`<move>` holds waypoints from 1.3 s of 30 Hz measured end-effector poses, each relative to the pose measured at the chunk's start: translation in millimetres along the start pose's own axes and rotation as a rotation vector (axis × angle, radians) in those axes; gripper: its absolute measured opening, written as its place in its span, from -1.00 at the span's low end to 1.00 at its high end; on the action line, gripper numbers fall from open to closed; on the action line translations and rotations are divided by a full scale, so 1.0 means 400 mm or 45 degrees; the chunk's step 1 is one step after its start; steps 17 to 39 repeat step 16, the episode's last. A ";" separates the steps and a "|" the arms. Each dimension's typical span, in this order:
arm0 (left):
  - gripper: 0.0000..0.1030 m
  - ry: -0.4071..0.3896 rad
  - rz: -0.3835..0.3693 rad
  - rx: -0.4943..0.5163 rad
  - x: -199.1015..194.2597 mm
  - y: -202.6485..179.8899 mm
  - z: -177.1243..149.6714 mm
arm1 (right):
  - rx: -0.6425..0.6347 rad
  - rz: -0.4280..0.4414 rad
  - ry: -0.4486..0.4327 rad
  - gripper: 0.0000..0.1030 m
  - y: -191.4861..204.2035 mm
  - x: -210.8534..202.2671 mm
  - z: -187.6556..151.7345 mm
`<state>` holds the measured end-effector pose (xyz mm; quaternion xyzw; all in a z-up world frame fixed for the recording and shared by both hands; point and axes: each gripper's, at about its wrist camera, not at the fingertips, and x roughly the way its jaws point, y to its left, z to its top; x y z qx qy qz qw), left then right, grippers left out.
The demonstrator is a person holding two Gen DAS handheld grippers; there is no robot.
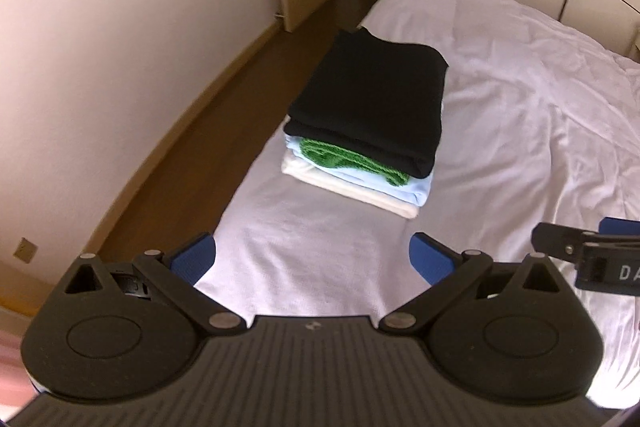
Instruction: Fold clothes
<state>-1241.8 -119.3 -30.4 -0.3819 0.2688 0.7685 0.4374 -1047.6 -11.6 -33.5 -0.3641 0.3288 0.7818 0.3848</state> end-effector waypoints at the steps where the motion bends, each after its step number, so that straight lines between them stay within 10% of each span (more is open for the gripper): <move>1: 0.98 0.007 -0.006 0.010 0.011 0.003 0.005 | 0.007 -0.006 0.007 1.00 0.005 0.009 0.002; 39: 0.98 0.041 -0.095 0.137 0.160 0.051 0.105 | 0.122 -0.109 0.030 1.00 0.046 0.097 0.055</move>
